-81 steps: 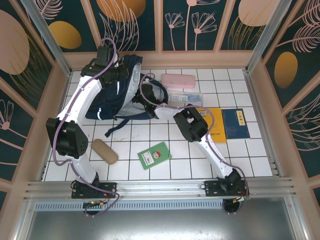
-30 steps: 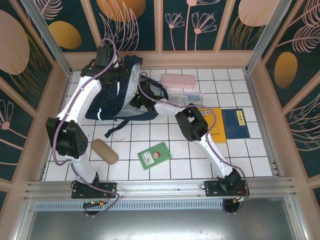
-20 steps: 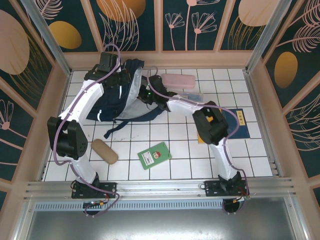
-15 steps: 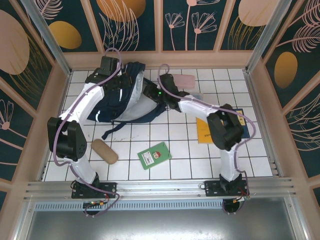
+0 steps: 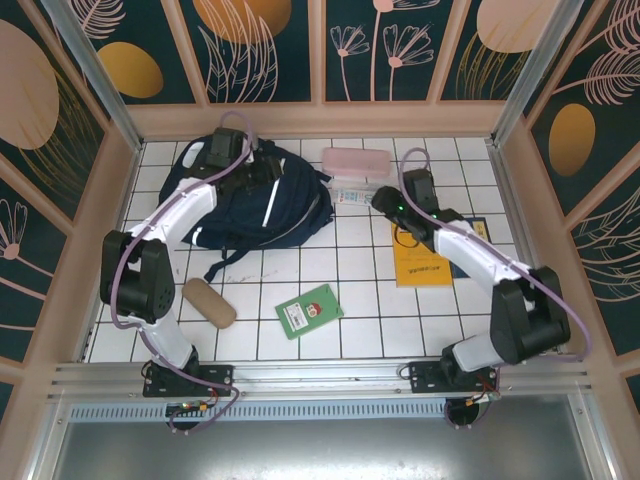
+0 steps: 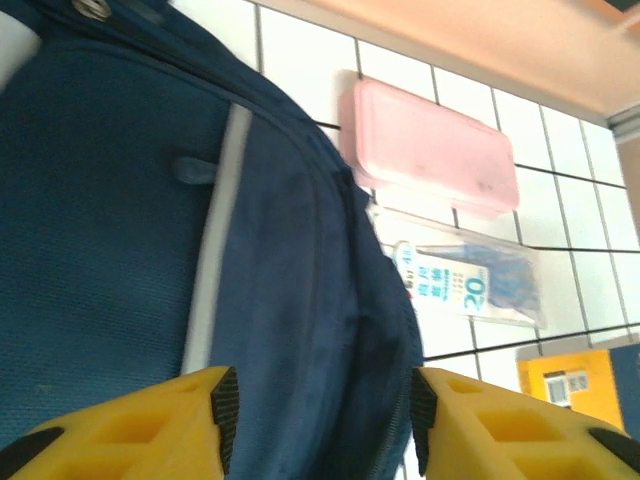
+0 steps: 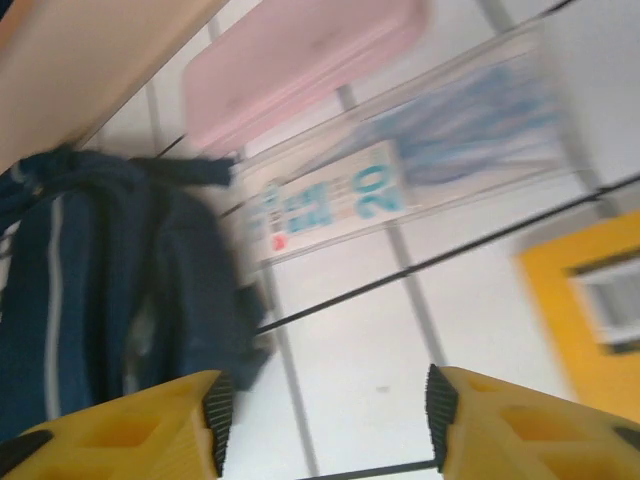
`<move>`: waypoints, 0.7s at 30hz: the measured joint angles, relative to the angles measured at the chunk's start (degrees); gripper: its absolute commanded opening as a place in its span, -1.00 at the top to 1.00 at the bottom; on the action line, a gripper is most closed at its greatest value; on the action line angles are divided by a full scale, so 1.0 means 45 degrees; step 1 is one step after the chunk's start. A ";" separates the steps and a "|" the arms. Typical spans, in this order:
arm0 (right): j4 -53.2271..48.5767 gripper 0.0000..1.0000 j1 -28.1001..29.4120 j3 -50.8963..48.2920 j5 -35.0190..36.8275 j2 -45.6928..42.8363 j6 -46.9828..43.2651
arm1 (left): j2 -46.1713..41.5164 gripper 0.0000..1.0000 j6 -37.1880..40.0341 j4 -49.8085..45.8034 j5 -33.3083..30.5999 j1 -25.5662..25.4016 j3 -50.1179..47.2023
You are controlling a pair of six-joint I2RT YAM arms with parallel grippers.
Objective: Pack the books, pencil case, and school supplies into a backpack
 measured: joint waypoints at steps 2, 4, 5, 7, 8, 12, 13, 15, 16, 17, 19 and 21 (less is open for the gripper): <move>-0.0272 -0.18 -0.0520 -0.0777 0.0209 -0.0695 -0.0131 | 0.0005 -0.03 -0.0350 0.0403 0.0141 -0.0486 -0.0355; -0.0559 -0.17 -0.1039 -0.1554 0.0393 -0.1253 -0.0194 | 0.0015 -0.05 -0.0772 0.0738 0.0267 -0.1083 -0.0704; -0.0675 -0.18 -0.1273 -0.1904 0.0423 -0.1467 -0.0219 | 0.0034 -0.05 -0.0967 0.0899 0.0306 -0.1355 -0.0821; -0.0831 -0.17 -0.1783 -0.2652 0.0432 -0.1841 -0.0296 | 0.0126 -0.10 -0.1462 0.1384 0.0466 -0.1967 -0.1078; -0.0908 -0.17 -0.2001 -0.2977 0.0427 -0.1982 -0.0316 | 0.0194 -0.13 -0.1676 0.1598 0.0534 -0.2205 -0.1171; -0.1030 -0.16 -0.2642 -0.4051 0.0335 -0.2220 -0.0364 | 0.0607 -0.37 -0.2565 0.2540 0.0738 -0.3084 -0.1583; -0.1025 -0.17 -0.2710 -0.4235 0.0238 -0.2215 -0.0364 | 0.0767 -0.36 -0.2739 0.2725 0.0777 -0.3230 -0.1637; -0.0967 -0.14 -0.2764 -0.4532 -0.0117 -0.2171 -0.0355 | 0.1122 -0.33 -0.3026 0.2973 0.0826 -0.3458 -0.1705; -0.0894 -0.13 -0.2764 -0.4663 -0.0325 -0.2089 -0.0350 | 0.1316 -0.32 -0.3143 0.3060 0.0826 -0.3570 -0.1744; -0.0816 -0.13 -0.2759 -0.4745 -0.0544 -0.1953 -0.0311 | 0.1447 -0.32 -0.3211 0.3099 0.0821 -0.3643 -0.1778; -0.0534 -0.11 -0.2686 -0.4862 -0.0777 -0.1647 -0.0228 | 0.1676 -0.32 -0.3366 0.3128 0.0821 -0.3784 -0.1865; -0.0136 -0.10 -0.2526 -0.4862 -0.0981 -0.1574 -0.0005 | 0.1797 -0.32 -0.3478 0.3201 0.0826 -0.3886 -0.1957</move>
